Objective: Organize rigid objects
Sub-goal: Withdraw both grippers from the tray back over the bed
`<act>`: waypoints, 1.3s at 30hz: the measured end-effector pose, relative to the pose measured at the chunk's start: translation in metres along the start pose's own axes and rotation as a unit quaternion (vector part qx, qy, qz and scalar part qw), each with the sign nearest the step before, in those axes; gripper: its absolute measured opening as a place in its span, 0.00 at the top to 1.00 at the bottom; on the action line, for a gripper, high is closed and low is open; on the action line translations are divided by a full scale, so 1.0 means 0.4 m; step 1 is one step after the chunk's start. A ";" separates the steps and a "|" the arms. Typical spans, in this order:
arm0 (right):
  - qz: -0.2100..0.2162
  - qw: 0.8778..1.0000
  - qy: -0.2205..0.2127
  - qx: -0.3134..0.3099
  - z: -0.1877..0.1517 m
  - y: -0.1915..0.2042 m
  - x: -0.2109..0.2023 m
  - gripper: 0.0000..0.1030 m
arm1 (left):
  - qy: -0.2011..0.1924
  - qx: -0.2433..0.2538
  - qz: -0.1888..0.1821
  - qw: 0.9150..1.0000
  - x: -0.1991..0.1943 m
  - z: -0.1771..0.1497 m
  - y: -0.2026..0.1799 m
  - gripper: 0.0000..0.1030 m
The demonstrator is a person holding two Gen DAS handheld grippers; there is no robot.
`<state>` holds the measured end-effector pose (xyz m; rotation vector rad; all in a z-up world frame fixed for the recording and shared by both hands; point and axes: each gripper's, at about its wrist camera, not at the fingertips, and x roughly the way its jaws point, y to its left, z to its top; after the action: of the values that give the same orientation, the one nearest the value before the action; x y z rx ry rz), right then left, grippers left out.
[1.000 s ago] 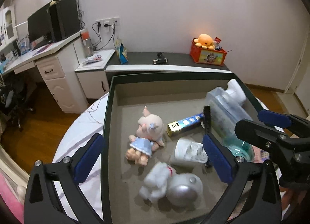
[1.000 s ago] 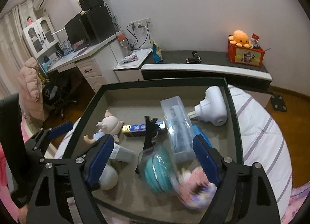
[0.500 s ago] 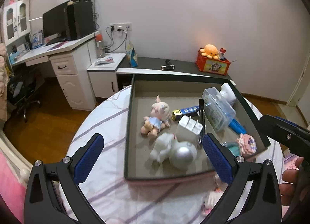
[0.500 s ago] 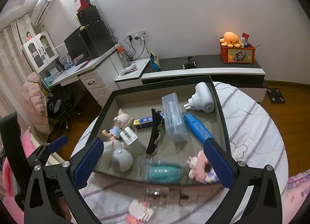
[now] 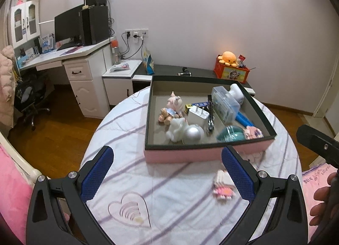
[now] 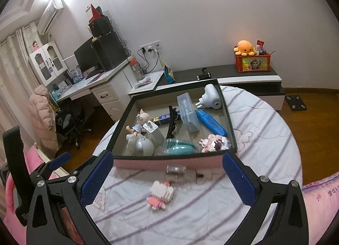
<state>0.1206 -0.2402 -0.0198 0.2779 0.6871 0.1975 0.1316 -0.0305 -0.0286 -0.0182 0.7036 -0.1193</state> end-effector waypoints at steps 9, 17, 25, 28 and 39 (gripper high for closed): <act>-0.009 1.000 -0.009 0.006 -0.073 -0.019 -0.091 0.00 | -0.003 -0.001 -0.007 1.000 -0.082 -0.061 -0.031 0.00; -0.008 1.000 -0.002 0.015 -0.147 -0.027 -0.137 0.00 | -0.005 -0.003 -0.008 1.000 -0.151 -0.120 -0.050 0.00; 0.000 1.000 0.004 0.006 -0.184 -0.006 -0.154 0.00 | -0.002 0.003 -0.007 1.000 -0.188 -0.164 -0.060 0.00; 0.000 1.000 0.004 0.001 -0.189 0.001 -0.159 0.00 | -0.001 0.003 -0.007 1.000 -0.190 -0.171 -0.062 0.00; -0.013 1.000 0.012 0.005 -0.189 -0.023 -0.140 0.00 | 0.014 -0.001 -0.017 1.000 -0.148 -0.175 -0.063 0.00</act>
<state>0.0302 -0.2497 -0.0451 0.2766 0.7149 0.1728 0.0390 -0.0470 -0.0423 -0.0297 0.7309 -0.1509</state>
